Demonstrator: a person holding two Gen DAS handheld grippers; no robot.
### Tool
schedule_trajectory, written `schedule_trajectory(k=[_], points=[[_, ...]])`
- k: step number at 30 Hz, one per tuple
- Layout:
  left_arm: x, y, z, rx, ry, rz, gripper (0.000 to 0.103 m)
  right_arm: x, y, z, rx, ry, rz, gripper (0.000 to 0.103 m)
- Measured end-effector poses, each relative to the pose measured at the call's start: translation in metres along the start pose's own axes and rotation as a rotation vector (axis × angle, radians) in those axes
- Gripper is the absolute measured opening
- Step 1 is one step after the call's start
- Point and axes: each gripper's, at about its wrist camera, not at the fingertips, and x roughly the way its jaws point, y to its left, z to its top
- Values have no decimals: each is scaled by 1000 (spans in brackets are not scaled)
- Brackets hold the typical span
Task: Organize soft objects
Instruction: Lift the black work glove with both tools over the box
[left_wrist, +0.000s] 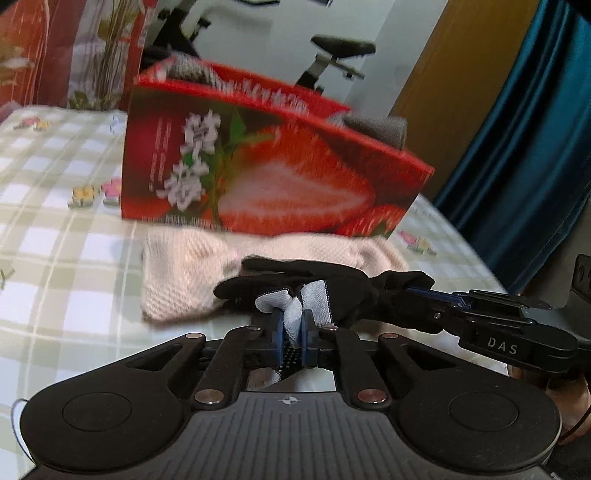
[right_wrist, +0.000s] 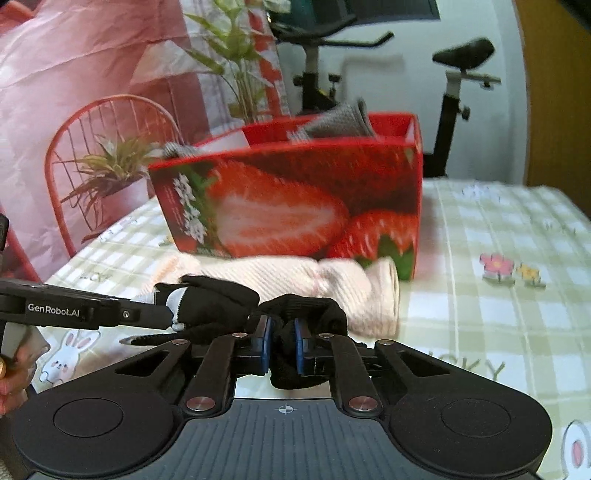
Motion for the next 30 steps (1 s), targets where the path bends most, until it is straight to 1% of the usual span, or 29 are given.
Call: schedule_trajectory(k=[8, 12, 15, 18, 22, 28, 30], points=[[-46, -12, 21, 51, -165, -31, 9, -32, 19, 39, -77, -111, -11, 12], [-63, -19, 46, 84, -244, -36, 9, -41, 28, 71, -136, -156, -9, 12], [-69, -23, 70, 112, -283, -37, 9, -43, 30, 99, -169, -189, -8, 12], [-68, -26, 96, 153, -300, -20, 10, -37, 30, 129, -199, -208, -10, 12], [-57, -25, 128, 190, -312, 4, 10, -20, 27, 163, -235, -203, -9, 12], [-29, -16, 167, 180, -279, 48, 10, 20, 15, 204, -237, -188, -12, 12], [-16, -16, 180, 197, -257, 65, 10, 37, 10, 214, -240, -172, -18, 12]])
